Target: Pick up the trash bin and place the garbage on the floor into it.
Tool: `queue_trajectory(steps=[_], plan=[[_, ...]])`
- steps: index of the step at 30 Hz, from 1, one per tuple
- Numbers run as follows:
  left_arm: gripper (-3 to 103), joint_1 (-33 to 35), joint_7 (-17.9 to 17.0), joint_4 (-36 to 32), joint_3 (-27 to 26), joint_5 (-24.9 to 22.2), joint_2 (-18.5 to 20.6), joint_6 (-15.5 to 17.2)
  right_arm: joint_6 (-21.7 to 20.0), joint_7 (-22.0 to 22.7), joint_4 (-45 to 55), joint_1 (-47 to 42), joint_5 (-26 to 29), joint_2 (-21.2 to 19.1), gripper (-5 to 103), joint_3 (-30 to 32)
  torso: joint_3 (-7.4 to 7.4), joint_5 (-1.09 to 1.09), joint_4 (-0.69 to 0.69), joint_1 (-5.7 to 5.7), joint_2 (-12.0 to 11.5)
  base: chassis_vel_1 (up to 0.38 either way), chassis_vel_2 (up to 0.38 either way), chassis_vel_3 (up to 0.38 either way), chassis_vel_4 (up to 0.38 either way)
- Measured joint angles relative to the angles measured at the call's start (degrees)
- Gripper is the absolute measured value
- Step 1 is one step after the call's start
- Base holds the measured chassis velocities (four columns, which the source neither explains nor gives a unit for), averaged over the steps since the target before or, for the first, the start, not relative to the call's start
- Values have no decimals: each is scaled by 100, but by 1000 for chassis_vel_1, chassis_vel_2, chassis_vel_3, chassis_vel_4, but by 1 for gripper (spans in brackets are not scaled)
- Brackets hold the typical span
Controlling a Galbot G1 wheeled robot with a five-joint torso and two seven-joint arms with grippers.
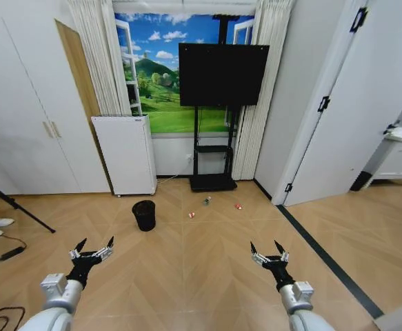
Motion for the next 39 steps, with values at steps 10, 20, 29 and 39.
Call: queue_trajectory(steps=[10, 20, 29, 39], plan=[[100, -19, -8, 69, 21, -100, -56, 49, 77, 33, -195, 39, 161, -42, 100, 16, 0, 2, -1, 0, 1, 96, 71, -76, -71], [100, -13, 3, 97, 19, -89, -90, 24, 82, 31, -262, 87, 178, -72, 100, 13, 0, 1, 0, 0, 1, -9, -9, 36, 36], [100, -73, -53, 229, 91, 147, -133, -261, 72, 43, -330, 121, 282, -144, 100, 20, 0, 1, -2, 0, 1, 37, 32, 10, 17], [100, -57, -3, 236, 116, 180, -161, -211, 59, 111, -436, 204, 398, -181, 100, 57, 0, 1, 0, 0, 1, 0, 0, 0, 0]])
